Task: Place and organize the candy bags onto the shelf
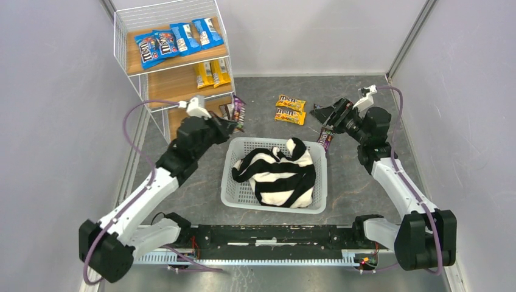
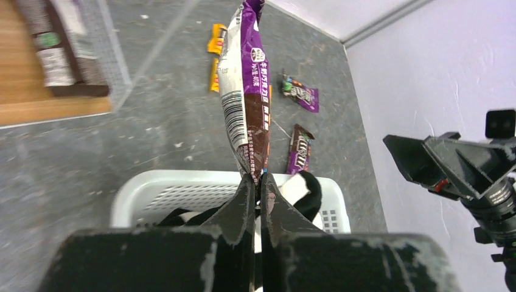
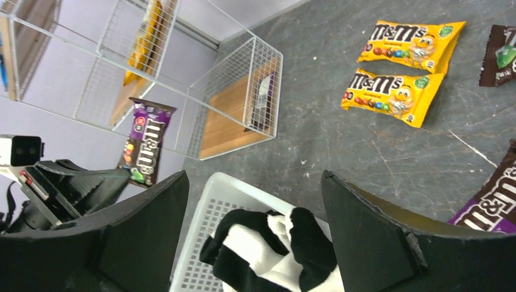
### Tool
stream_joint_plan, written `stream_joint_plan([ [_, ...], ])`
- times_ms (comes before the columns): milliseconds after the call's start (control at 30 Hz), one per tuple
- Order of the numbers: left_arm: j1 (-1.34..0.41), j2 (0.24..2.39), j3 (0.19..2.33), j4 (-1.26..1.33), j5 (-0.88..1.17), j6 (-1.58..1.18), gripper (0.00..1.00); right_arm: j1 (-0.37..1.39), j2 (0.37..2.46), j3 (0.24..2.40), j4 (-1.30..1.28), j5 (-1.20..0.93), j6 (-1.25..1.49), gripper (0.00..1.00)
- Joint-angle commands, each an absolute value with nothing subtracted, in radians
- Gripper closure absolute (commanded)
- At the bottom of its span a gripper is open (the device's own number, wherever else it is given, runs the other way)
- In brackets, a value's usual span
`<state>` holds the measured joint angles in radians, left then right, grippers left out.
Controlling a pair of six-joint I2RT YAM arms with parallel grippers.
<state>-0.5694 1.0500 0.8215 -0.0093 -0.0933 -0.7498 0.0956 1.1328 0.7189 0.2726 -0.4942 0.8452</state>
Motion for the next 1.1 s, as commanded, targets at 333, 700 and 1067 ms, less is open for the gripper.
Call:
stream_joint_plan([
  [333, -0.029, 0.862, 0.584, -0.092, 0.351, -0.885, 0.98, 0.092, 1.209, 0.754, 0.243, -0.532, 0.748, 0.13],
  [700, 0.066, 1.18, 0.356, 0.68, 0.36, -1.107, 0.98, 0.092, 1.232, 0.756, 0.216, -0.55, 0.706, 0.14],
  [1067, 0.057, 1.585, 0.543, 0.796, 0.369, -1.103, 0.98, 0.091, 1.232, 0.762, 0.188, -0.552, 0.666, 0.14],
])
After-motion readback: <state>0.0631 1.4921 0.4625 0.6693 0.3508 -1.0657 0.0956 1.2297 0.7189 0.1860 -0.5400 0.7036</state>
